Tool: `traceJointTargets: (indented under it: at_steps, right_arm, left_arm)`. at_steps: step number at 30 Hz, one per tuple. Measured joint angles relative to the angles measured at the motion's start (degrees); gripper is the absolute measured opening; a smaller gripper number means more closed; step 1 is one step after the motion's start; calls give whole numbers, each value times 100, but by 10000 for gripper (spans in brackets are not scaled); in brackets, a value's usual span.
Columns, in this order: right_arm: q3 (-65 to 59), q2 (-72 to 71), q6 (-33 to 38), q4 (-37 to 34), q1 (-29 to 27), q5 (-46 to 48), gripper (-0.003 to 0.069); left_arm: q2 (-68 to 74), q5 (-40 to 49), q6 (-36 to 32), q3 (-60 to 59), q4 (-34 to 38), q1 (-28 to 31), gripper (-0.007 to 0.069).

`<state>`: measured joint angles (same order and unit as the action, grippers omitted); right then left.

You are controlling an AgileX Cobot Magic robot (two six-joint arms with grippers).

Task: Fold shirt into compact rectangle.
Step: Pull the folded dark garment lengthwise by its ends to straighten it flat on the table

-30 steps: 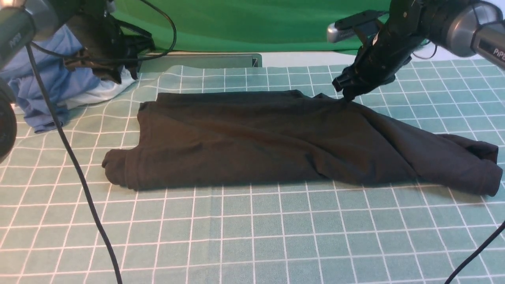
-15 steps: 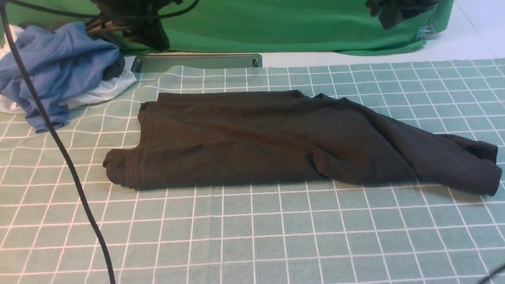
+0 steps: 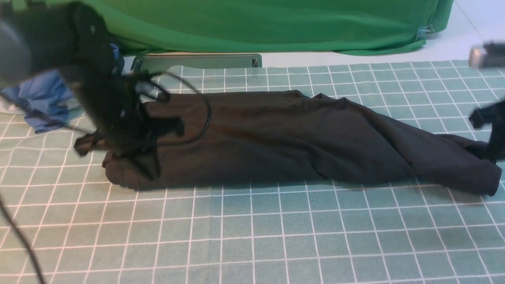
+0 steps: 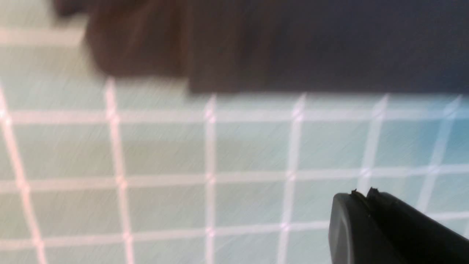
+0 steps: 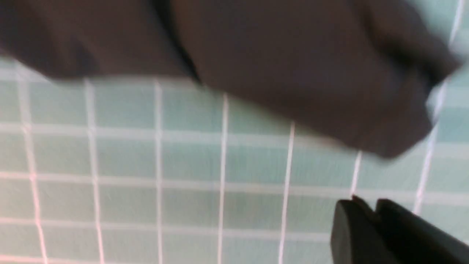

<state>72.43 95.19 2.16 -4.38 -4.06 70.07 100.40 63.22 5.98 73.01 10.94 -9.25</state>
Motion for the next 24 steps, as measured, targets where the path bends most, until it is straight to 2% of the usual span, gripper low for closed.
traceJointTargets:
  at_steps: [5, 10, 13, 15, 24]
  right_arm:
    - [-499, -24, 137, -398, -12, -284, 151]
    - [-587, -24, 218, -786, 113, -614, 156]
    - [-587, -24, 250, -864, 213, -661, 158]
    - [-587, -24, 296, -881, 316, -686, 158]
    - [-587, -24, 388, -914, 536, -847, 158]
  left_arm:
    - [-441, -624, 0, -830, -66, 336, 14]
    - [-469, -1524, 113, -869, -35, 779, 22]
    - [-469, -1767, 113, -869, -31, 866, 48]
    - [-469, -1887, 113, -869, -20, 878, 92]
    - [-243, -2262, 304, -890, -153, 878, 441]
